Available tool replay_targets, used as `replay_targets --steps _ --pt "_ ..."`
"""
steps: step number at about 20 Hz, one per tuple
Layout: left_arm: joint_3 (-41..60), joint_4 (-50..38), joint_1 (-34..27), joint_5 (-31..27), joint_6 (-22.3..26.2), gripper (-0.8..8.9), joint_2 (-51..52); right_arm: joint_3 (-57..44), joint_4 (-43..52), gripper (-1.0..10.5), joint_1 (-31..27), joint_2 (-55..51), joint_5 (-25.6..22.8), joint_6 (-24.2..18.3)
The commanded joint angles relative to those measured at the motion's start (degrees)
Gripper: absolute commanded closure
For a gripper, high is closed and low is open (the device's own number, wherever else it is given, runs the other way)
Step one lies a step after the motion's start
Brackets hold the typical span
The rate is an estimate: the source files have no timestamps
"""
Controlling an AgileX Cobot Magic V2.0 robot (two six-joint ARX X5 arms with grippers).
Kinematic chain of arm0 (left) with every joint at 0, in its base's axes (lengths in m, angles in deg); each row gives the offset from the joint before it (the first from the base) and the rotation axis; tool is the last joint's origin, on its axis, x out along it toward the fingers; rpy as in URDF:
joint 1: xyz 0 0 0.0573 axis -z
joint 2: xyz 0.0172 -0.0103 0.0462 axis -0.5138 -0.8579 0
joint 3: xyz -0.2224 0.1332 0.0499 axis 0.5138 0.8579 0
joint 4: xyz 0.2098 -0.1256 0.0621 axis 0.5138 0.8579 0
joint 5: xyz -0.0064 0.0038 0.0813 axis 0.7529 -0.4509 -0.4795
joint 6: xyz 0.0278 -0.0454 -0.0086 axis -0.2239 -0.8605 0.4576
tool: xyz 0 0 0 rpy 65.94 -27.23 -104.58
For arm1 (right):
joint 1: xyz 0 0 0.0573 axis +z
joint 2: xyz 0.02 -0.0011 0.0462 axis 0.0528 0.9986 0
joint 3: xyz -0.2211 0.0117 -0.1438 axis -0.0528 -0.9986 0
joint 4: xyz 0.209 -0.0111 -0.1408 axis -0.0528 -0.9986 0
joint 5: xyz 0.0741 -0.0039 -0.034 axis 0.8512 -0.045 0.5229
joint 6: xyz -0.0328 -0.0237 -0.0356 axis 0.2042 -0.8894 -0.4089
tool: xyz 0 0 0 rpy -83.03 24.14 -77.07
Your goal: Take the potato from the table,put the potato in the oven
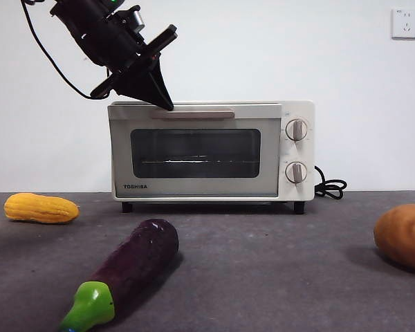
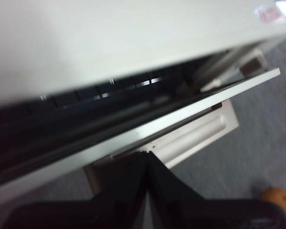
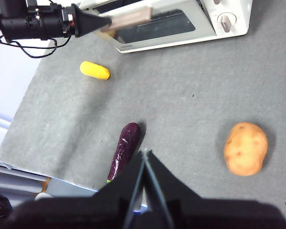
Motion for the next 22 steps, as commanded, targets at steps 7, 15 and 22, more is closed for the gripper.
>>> replay_targets --steps 7,15,22 --pt "1.44 11.96 2.67 -11.37 7.76 8.19 -2.34 0.26 0.31 9.5 0.02 -0.09 0.13 -1.14" --pt "1.44 17.57 4.63 -19.02 8.96 8.20 -2.34 0.26 0.31 9.5 0.02 -0.09 0.09 -1.46" --pt "1.44 20.85 4.63 -18.97 8.94 8.20 -2.36 0.26 0.28 9.5 0.02 -0.09 0.11 -1.46"
